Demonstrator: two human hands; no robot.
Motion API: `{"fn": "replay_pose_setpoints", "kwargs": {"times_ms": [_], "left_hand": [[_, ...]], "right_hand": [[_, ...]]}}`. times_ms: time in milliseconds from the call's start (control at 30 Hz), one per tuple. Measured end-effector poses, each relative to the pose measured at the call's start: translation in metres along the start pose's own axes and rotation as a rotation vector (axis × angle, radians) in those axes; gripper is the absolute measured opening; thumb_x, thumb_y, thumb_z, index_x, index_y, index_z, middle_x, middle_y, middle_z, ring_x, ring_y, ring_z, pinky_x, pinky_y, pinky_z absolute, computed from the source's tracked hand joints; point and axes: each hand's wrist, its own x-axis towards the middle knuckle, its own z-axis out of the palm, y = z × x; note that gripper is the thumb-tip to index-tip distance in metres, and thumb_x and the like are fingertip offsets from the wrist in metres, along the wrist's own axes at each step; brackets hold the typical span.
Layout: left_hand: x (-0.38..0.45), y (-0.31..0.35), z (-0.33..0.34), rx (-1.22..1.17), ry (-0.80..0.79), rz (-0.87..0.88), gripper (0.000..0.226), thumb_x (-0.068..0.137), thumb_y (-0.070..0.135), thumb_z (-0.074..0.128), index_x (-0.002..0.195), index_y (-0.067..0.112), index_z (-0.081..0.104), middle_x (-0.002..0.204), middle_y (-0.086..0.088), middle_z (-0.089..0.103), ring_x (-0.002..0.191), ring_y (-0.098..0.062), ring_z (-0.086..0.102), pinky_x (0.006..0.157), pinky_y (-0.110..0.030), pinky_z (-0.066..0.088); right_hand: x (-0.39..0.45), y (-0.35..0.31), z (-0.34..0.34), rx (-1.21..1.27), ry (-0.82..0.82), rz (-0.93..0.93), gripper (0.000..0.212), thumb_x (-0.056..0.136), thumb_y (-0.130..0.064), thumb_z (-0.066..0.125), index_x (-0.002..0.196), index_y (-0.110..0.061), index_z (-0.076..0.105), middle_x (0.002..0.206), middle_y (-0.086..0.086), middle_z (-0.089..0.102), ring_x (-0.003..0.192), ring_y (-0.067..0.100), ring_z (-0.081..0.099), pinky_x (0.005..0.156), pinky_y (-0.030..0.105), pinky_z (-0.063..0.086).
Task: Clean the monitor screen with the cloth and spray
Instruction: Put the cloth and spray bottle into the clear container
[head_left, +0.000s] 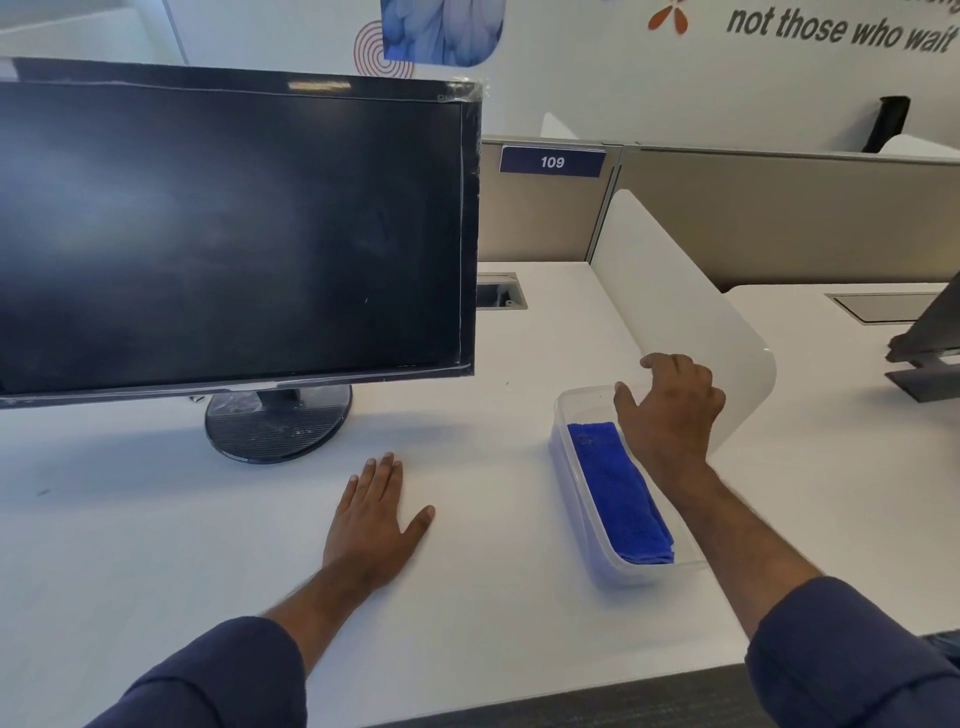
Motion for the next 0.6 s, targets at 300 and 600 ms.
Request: {"fn": "replay_pose_setpoints", "kwargs": {"times_ms": [300,600], "left_hand": [[-0.001,-0.003,-0.004,0.006,-0.023,0.037,0.086,0.097,0.068,0.021,0.161,0.015,-0.001,0.169,0.002,-0.008,0.155,-0.016,-0.011,0.123,-0.031,-0.008],[-0.001,-0.003,0.000,0.022,-0.010,0.035,0.086,0.096,0.069,0.017,0.160,0.015,-0.002,0.169,0.002,-0.010,0.155,-0.016,-0.012,0.123,-0.031,-0.009]], "right_hand": [[-0.006,0.015,0.002,-0.033,-0.223,0.096,0.034,0.088,-0.018,0.070,0.120,-0.009,0.065,0.114,0.017,0.063,0.102,0.036,0.057,0.088,0.047,0.048],[-0.001,0.031,0.004,0.114,-0.278,0.218,0.028,0.090,-0.014,0.068,0.118,-0.009,0.067,0.115,0.015,0.065,0.102,0.033,0.063,0.090,0.045,0.054]]}}
